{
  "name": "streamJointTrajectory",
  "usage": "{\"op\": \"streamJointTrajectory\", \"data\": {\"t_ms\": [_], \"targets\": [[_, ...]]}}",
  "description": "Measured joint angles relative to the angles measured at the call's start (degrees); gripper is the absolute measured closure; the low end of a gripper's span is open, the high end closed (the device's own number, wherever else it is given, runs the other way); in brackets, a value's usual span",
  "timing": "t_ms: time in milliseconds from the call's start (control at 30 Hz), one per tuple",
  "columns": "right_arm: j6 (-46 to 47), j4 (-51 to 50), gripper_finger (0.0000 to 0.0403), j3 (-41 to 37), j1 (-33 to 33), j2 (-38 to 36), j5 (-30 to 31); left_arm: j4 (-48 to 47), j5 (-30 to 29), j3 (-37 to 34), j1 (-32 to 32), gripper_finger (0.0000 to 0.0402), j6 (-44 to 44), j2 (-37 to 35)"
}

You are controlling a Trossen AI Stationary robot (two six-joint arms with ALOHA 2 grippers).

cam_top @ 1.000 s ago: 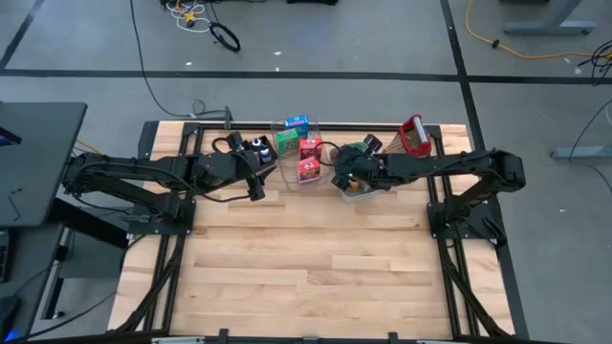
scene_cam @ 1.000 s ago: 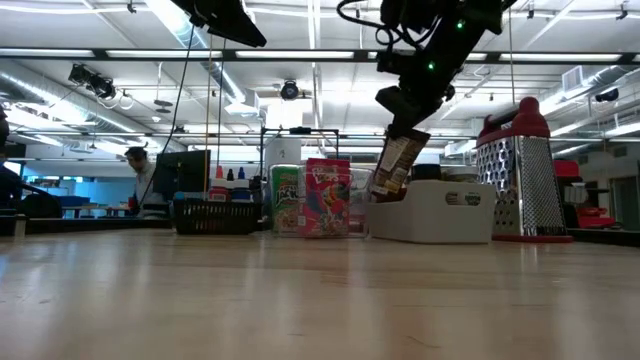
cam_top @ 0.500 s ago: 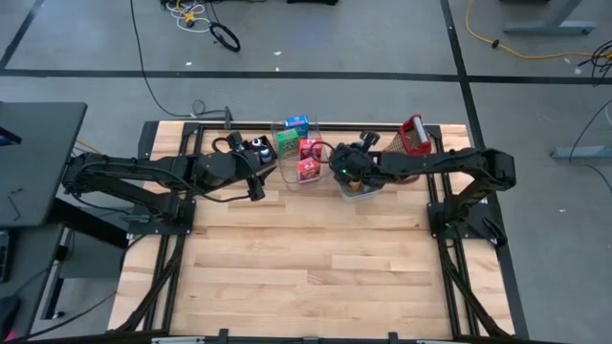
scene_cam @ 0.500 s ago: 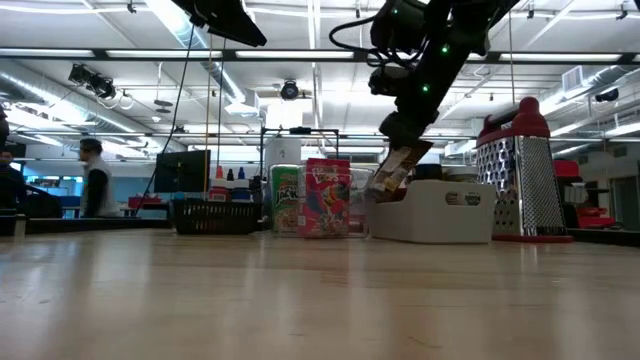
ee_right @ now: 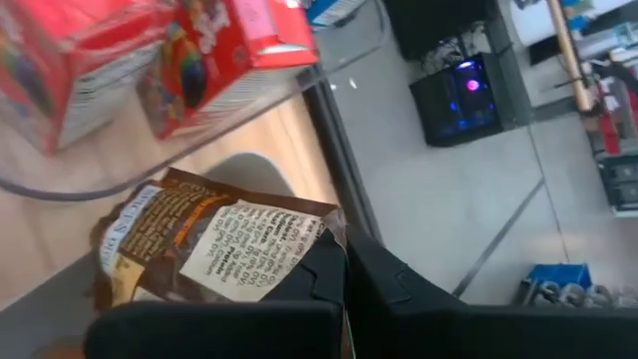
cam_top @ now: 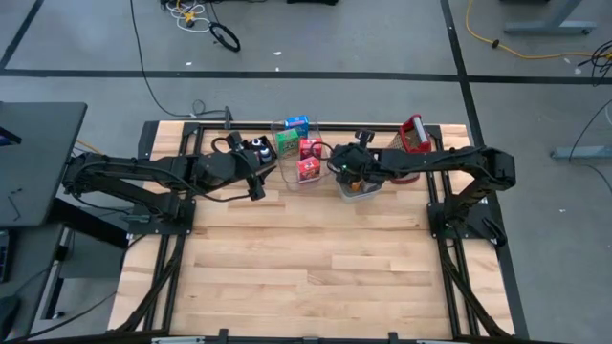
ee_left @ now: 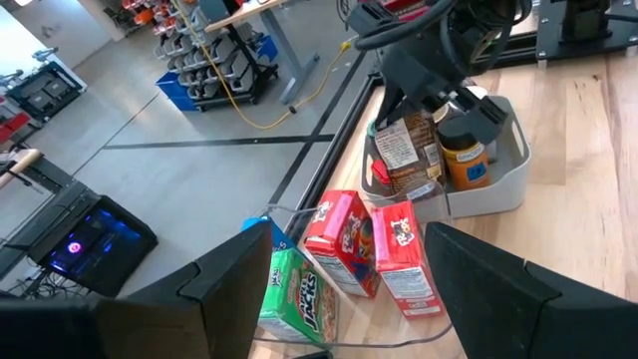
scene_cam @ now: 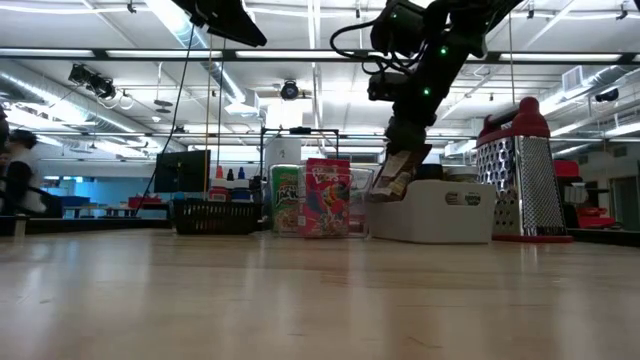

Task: Pick & Place Kitchen Items
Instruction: Put the orange spice pack into the gray bin

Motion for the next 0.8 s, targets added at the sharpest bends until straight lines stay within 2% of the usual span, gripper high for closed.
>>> {"op": "streamJointTrajectory", "data": {"t_ms": [200,300,433,633,800], "targets": [[0.1,1.45,0.0366,0.0,0.08,0.0,0.01,-0.31,-0.01,0.0,0.0,0.0132,-0.79,0.0],[0.39,2.03,0.0338,0.0,0.21,0.0,-1.24,-0.33,-0.01,0.0,0.02,0.0132,-0.78,0.0],[2.05,2.21,0.0296,0.0,0.77,0.0,1.23,-0.42,-0.01,0.0,0.02,0.0132,-0.78,0.0],[1.42,3.02,0.0243,0.0,4.0,-1.28,1.56,-0.91,0.01,0.0,0.0,0.0132,-0.77,0.0],[2.17,3.75,0.0223,0.0,7.03,-2.1,1.28,-2.48,0.03,0.0,0.02,0.0132,-0.77,0.0]]}}
